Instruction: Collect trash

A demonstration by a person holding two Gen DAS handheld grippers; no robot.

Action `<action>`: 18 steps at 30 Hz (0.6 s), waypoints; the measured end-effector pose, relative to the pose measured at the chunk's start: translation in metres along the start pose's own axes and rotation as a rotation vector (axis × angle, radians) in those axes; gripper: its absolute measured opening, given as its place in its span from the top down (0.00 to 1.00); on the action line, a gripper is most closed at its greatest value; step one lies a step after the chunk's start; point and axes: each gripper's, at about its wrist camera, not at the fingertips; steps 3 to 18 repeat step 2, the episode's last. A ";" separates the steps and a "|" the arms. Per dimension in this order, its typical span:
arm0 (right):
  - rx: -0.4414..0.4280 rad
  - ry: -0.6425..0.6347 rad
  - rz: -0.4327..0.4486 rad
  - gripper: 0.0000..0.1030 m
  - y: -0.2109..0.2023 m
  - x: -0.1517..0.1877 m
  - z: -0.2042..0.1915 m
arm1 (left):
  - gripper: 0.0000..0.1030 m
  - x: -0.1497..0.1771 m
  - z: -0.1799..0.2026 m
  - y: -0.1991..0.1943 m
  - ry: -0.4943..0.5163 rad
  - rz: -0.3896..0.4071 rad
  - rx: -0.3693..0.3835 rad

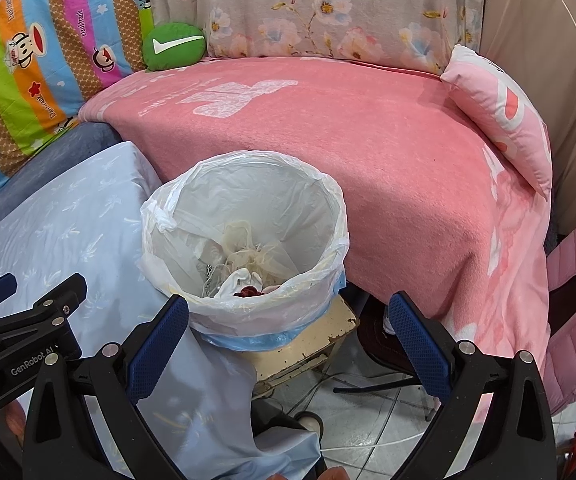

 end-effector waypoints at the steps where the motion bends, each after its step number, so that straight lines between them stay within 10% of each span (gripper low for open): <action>1: 0.000 0.001 -0.001 0.06 0.000 0.000 0.001 | 0.06 0.000 0.000 0.000 0.002 -0.002 0.002; 18: 0.000 0.002 -0.001 0.06 0.000 0.000 0.001 | 0.06 0.000 0.001 0.000 0.005 -0.005 0.001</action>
Point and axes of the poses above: each gripper's, at about its wrist camera, not at the fingertips, and y roughly the way its jaws point, z to its right, x to its underside, and after that the axes turned 10 degrees about z, right-handed
